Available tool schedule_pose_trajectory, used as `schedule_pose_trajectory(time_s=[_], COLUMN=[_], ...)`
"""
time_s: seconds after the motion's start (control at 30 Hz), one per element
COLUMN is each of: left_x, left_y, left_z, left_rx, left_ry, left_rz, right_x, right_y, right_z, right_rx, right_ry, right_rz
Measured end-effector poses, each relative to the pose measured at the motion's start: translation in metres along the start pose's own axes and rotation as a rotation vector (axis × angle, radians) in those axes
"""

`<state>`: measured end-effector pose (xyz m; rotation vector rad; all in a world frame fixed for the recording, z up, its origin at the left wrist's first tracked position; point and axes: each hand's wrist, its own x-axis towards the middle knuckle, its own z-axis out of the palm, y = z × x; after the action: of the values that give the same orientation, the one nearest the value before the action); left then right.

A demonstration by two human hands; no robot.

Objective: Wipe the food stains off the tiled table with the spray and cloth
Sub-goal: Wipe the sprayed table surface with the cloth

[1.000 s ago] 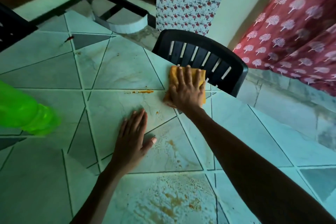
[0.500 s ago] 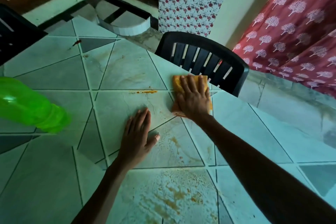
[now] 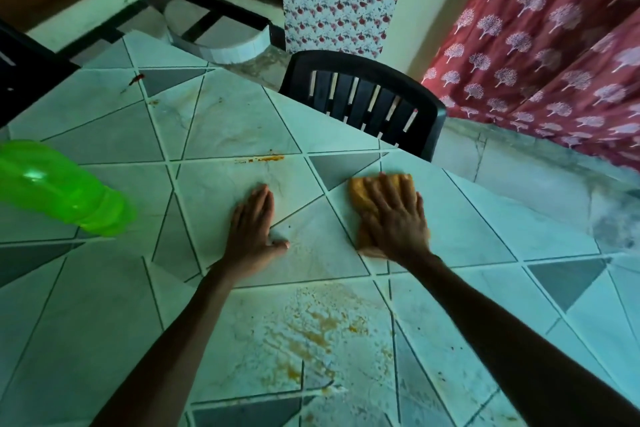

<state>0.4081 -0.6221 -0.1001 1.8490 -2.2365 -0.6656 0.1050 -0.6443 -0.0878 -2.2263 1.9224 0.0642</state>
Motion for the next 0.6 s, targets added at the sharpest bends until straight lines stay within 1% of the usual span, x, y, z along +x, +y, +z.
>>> schedule_pose_trajectory(time_s=[0.03,0.07,0.1,0.17,0.23,0.27,0.3,0.37,0.43,0.47,0.53,0.6], left_x=[0.001,0.002,0.003,0.005,0.004,0.004,0.003,0.000,-0.005,-0.008,-0.015,-0.017], left_y=[0.000,0.001,0.000,-0.002,0.001,0.004,0.011,0.020,0.035,0.045,0.068,0.094], left_z=[0.000,0.000,0.000,-0.002,-0.004,-0.005,-0.005,-0.006,-0.002,0.002,0.009,0.019], left_rx=[0.006,0.012,0.010,-0.015,-0.056,-0.068,-0.072,-0.039,0.021,0.028,-0.009,-0.047], left_ry=[-0.005,-0.016,-0.022,-0.044,-0.065,-0.063,-0.051,0.042,0.137,0.157,0.155,0.129], left_rz=[-0.017,-0.032,-0.048,-0.071,-0.086,-0.096,-0.102,-0.078,0.042,0.099,0.181,0.239], right_x=[0.008,0.010,0.006,-0.025,-0.069,-0.089,-0.110,-0.140,-0.146,-0.135,-0.100,-0.075], right_y=[-0.024,-0.045,-0.065,-0.085,-0.074,-0.061,-0.042,-0.003,0.033,0.043,0.042,0.024], right_z=[-0.002,-0.001,0.001,0.011,0.019,0.021,0.023,0.020,0.012,0.009,0.006,0.006], right_rx=[0.058,0.091,0.088,0.039,-0.014,-0.023,-0.018,0.031,0.080,0.109,0.159,0.182], right_ry=[-0.002,-0.004,-0.001,-0.002,0.000,0.005,0.015,0.051,0.052,0.043,0.056,0.065], right_rz=[0.085,0.099,0.040,-0.170,-0.310,-0.329,-0.308,-0.199,0.007,0.131,0.315,0.379])
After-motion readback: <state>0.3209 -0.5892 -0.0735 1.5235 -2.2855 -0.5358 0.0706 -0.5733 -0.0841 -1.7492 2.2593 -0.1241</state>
